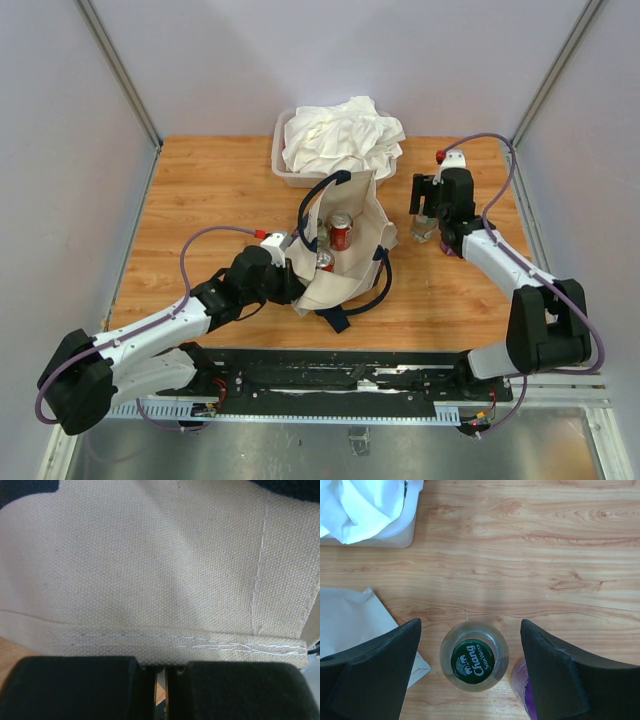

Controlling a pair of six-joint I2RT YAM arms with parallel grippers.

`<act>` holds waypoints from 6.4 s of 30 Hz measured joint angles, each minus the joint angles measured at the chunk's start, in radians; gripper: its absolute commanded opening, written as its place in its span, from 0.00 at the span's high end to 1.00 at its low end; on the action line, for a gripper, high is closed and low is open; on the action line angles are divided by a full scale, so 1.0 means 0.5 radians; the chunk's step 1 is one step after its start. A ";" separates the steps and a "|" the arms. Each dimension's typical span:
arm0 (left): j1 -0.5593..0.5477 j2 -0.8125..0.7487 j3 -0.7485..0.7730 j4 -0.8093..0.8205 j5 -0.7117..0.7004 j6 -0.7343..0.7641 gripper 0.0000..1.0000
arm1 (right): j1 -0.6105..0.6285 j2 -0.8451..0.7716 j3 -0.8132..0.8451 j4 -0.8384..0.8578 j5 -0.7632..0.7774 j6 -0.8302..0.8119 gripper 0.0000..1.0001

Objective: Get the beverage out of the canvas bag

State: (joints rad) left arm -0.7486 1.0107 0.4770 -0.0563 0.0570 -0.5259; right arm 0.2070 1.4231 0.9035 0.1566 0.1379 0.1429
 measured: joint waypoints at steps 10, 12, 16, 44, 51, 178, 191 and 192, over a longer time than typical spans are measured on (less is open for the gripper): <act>0.000 0.000 0.000 -0.001 0.000 0.005 0.93 | 0.158 -0.285 0.084 -0.148 0.048 -0.012 0.19; 0.000 0.000 0.000 -0.001 0.000 0.005 0.93 | 0.273 -0.376 0.165 -0.206 0.079 -0.031 0.21; 0.000 0.000 0.000 -0.001 0.000 0.005 0.93 | 0.545 -0.491 0.411 -0.310 0.112 -0.107 0.26; 0.000 -0.085 -0.034 -0.014 -0.001 -0.025 0.93 | 1.044 0.180 0.668 -0.596 -0.037 -0.027 0.55; 0.000 -0.089 -0.034 -0.017 -0.002 -0.025 0.93 | 1.044 0.361 0.668 -0.582 0.079 0.047 0.35; 0.000 0.019 -0.010 0.028 0.010 0.058 0.93 | 0.235 -1.064 -0.488 -1.098 0.681 0.402 0.99; 0.000 0.033 -0.002 0.027 0.011 0.058 0.93 | 0.023 -0.887 -0.603 -0.940 0.487 0.532 0.96; 0.000 0.037 0.000 0.025 0.011 0.058 0.93 | 0.012 -0.882 -0.605 -0.925 0.484 0.537 0.89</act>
State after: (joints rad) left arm -0.7486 1.0290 0.4770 -0.0437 0.0624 -0.4969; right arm 0.2131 0.9821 0.6010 -0.3061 0.3798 0.4114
